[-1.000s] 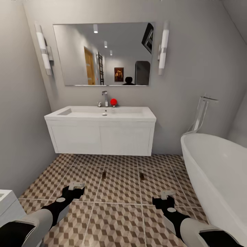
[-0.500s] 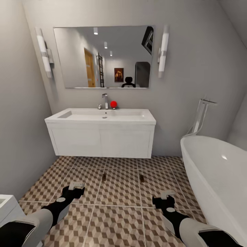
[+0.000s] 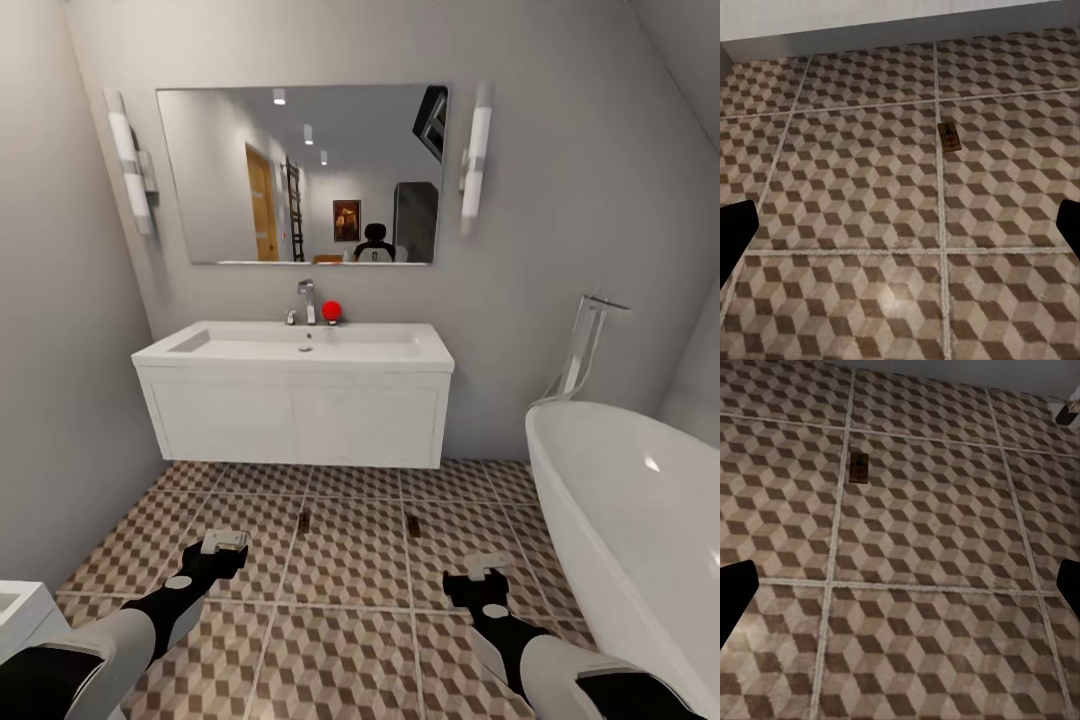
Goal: Take the four mousetraps from the cabinet in the bathroom and place them on the bathroom floor. Make sure all four end up on the same floor surface, and ensure that at least two of them are either under or directly next to the same bathroom sink.
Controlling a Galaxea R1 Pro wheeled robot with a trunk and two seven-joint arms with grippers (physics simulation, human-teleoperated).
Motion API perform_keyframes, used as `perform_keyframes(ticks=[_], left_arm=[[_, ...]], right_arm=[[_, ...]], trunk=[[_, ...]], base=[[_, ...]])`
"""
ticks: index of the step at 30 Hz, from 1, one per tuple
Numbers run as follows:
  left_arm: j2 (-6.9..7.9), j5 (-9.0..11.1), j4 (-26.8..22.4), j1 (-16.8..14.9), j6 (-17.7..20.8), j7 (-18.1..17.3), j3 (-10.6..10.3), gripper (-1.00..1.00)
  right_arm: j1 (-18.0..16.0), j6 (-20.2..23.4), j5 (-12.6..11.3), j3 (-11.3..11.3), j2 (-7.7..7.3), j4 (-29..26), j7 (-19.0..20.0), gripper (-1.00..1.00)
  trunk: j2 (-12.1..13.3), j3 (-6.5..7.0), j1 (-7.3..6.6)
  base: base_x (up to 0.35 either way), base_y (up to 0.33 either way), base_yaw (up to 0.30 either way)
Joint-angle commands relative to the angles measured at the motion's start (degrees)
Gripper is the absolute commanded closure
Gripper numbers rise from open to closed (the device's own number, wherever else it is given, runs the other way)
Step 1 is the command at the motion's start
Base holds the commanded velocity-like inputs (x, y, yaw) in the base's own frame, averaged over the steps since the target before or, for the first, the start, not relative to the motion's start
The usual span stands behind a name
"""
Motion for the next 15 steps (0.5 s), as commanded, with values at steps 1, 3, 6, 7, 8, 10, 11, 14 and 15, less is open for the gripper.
perform_keyframes(ticks=[1,3,6,7,8,10,11,14,15], left_arm=[[0.00,0.41,0.08,-0.04,-0.19,0.00,-0.48,-1.00],[-0.03,0.40,0.09,-0.04,-0.19,-0.02,-0.48,-1.00],[-0.15,0.40,0.13,-0.04,-0.19,-0.07,-0.48,-1.00],[-0.19,0.40,0.13,-0.04,-0.19,-0.08,-0.48,-1.00],[-0.23,0.40,0.14,-0.04,-0.19,-0.09,-0.48,-1.00],[-0.26,0.39,0.12,-0.04,-0.21,-0.10,-0.48,-1.00],[-0.26,0.39,0.11,-0.04,-0.20,-0.11,-0.48,-1.00],[-0.23,0.39,0.09,-0.04,-0.23,-0.11,-0.48,-1.00],[-0.22,0.40,0.09,-0.04,-0.24,-0.11,-0.48,-1.00]], right_arm=[[-0.07,-0.08,0.28,0.32,0.03,0.15,-0.42,-1.00],[-0.08,-0.04,0.30,0.31,0.06,0.13,-0.44,-1.00],[-0.06,0.04,0.36,0.24,0.08,0.10,-0.60,-1.00],[-0.06,0.06,0.37,0.23,0.08,0.09,-0.70,-1.00],[-0.07,0.07,0.37,0.22,0.08,0.08,-0.77,-1.00],[-0.08,0.09,0.35,0.20,0.07,0.07,-0.88,-1.00],[-0.08,0.10,0.34,0.20,0.07,0.07,-0.92,-1.00],[-0.08,0.11,0.33,0.19,0.07,0.07,-0.98,-1.00],[-0.08,0.11,0.33,0.19,0.07,0.06,-1.00,-1.00]], trunk=[[0.39,0.13,-0.23],[1.19,0.48,-0.67],[2.39,1.02,-1.33],[2.79,1.20,-1.55],[3.20,1.38,-1.77],[4.00,1.74,-2.21],[4.40,1.92,-2.43],[5.60,2.46,-3.09],[6.00,2.64,-3.31]], base=[[0.000,0.000,0.000],[0.000,0.000,0.000],[0.000,0.000,0.000],[0.000,0.000,0.000],[0.000,0.000,0.000],[0.000,0.000,0.000],[0.000,0.000,0.000],[0.000,0.000,0.000],[0.000,0.000,0.000]])
